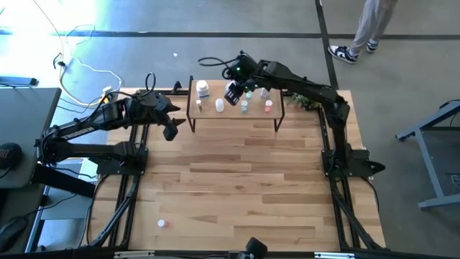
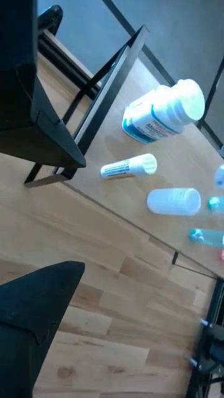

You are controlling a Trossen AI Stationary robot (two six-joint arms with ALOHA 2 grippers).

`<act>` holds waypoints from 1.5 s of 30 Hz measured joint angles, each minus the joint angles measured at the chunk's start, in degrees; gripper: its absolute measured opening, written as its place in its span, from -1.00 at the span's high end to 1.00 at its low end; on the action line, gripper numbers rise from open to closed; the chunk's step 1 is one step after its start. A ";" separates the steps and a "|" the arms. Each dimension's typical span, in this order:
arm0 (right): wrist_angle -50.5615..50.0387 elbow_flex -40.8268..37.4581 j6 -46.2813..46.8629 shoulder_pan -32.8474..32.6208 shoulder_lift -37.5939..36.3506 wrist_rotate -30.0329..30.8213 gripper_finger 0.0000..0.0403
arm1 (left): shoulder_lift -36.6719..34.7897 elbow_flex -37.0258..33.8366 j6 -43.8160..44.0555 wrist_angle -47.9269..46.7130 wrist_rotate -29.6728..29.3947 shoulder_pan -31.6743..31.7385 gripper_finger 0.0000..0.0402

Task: Pick and place medicine bottles onto shelf by color
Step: Put the transparent pill bottle on the shelf

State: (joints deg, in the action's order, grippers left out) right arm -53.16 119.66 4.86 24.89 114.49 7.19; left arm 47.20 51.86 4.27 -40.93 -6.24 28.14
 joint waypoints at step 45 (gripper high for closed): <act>-9.51 -0.07 2.78 -2.93 2.81 -3.72 0.40 | 0.04 0.00 -0.90 -0.26 0.15 0.35 -0.23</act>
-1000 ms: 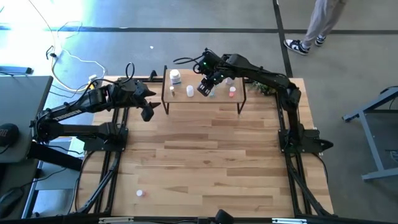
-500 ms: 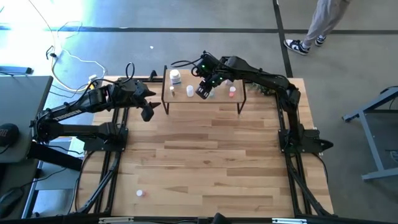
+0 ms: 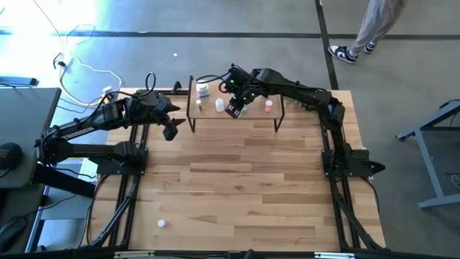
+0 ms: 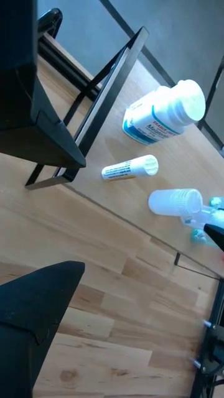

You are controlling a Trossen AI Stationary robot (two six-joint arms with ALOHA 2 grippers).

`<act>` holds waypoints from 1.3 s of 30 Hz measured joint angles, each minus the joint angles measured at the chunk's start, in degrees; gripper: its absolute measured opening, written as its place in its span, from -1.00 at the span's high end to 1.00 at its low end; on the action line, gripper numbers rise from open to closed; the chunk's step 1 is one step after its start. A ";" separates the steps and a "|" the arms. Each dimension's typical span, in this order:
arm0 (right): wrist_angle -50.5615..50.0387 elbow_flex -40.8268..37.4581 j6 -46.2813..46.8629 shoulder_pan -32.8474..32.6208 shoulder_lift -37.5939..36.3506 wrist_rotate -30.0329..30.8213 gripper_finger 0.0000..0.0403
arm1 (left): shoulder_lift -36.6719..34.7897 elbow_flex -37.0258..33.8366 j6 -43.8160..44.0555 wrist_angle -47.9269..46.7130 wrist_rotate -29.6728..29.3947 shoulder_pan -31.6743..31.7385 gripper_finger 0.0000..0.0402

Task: Pick and place medicine bottles onto shelf by color
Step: Put the transparent pill bottle on the shelf

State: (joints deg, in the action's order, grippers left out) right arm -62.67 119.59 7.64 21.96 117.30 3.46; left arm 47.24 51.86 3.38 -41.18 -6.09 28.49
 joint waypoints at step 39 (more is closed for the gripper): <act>-0.12 0.00 0.90 0.72 -0.09 2.47 0.02 | 0.00 0.00 0.49 -0.73 -0.08 0.00 -0.23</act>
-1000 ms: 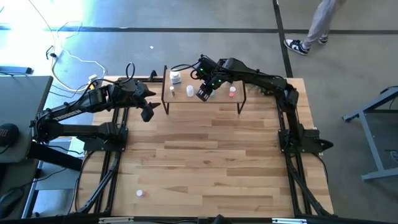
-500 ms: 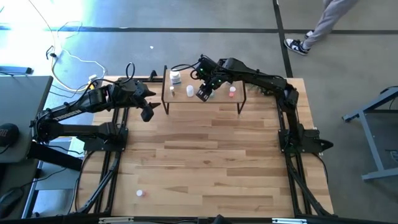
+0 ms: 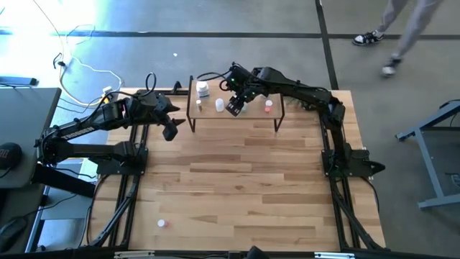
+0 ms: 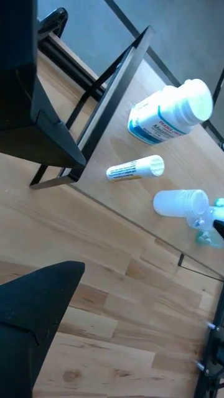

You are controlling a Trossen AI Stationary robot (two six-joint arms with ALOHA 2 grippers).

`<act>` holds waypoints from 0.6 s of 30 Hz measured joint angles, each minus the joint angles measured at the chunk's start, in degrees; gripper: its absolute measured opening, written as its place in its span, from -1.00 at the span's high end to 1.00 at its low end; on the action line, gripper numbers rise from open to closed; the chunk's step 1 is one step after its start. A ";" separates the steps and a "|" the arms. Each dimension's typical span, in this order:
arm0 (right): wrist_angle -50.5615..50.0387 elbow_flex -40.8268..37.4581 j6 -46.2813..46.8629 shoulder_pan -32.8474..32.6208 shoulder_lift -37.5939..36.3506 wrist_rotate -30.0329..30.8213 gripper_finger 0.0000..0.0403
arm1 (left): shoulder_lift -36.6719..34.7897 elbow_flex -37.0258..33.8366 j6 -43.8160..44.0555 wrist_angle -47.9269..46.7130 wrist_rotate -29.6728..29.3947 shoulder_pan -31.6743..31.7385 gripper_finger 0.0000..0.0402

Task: Pick and place medicine bottles onto shelf by color
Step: Put the transparent pill bottle on the shelf, then put the purple pill bottle on the shelf

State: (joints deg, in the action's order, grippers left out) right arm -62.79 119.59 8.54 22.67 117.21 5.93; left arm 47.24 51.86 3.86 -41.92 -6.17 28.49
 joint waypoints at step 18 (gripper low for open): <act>1.58 0.02 0.26 0.03 -3.39 0.00 0.02 | -0.04 -0.02 8.04 -1.61 0.83 -4.05 -0.23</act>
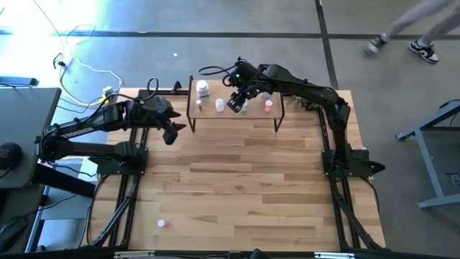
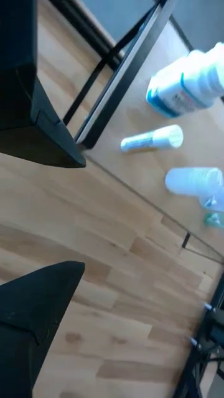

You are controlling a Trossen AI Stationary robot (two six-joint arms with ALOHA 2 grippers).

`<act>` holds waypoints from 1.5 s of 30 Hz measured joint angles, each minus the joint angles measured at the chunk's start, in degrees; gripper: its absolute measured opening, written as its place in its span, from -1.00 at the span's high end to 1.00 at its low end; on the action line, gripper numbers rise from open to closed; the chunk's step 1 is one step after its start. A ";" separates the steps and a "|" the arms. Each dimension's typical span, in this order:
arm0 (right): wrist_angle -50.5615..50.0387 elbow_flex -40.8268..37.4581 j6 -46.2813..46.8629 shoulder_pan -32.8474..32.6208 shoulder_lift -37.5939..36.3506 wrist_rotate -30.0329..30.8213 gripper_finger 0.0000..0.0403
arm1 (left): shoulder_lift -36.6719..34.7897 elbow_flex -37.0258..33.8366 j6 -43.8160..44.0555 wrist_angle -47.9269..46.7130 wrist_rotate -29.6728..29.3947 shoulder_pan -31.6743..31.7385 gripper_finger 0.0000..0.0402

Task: Pick and place medicine bottles onto shelf by color
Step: Put the purple pill bottle on the shelf

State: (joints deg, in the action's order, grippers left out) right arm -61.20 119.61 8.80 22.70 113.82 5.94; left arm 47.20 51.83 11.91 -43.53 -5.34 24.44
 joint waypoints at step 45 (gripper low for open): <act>-15.35 0.03 -2.84 -1.01 -11.30 4.30 0.02 | 5.23 -0.02 63.68 -8.92 0.80 -52.84 -0.23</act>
State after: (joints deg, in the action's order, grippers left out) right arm -76.55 119.65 5.96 21.69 102.52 10.24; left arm 52.43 51.81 75.59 -52.45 -4.54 -28.40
